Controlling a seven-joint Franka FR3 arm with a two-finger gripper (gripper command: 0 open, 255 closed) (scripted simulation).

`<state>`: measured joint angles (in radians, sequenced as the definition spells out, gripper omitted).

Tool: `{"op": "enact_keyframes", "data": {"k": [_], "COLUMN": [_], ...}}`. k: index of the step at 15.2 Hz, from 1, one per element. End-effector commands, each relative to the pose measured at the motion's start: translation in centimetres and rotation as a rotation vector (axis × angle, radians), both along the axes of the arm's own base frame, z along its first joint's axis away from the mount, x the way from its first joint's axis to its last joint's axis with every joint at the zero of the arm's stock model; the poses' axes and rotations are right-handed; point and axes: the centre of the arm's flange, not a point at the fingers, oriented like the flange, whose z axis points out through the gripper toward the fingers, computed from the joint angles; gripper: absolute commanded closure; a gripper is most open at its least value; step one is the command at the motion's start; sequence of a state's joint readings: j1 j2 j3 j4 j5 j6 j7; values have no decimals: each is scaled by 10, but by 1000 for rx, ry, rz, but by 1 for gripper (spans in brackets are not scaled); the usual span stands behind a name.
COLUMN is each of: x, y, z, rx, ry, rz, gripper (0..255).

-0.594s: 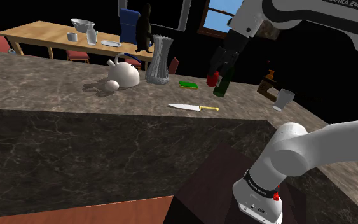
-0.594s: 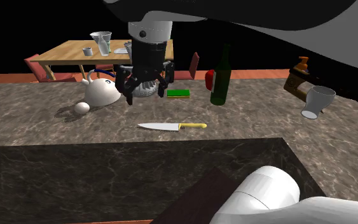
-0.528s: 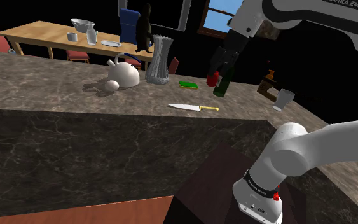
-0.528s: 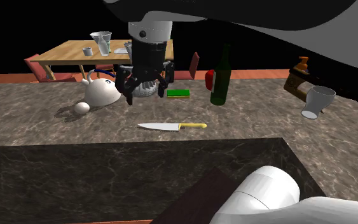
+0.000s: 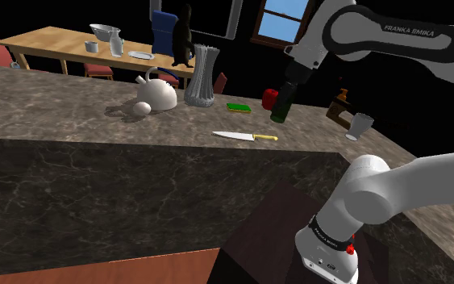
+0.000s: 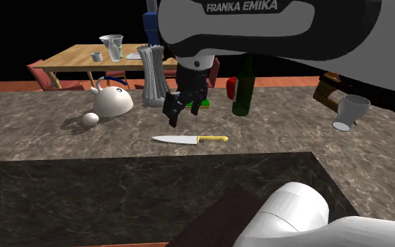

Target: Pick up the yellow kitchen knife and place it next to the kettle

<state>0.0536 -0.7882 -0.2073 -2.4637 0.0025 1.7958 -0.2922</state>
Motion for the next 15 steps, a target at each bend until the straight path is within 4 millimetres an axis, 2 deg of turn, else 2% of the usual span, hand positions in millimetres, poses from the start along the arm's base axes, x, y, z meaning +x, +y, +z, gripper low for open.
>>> {"op": "enact_keyframes", "data": {"k": [1,8,15], "x": [3,30,76], "y": [-20,-88,-145], "z": [-20,-82,-143], "rx": [-3,-12,-21], "ry": [-6,-23,-39], "rz": [89,373,658], "gripper": [0,0,0]}}
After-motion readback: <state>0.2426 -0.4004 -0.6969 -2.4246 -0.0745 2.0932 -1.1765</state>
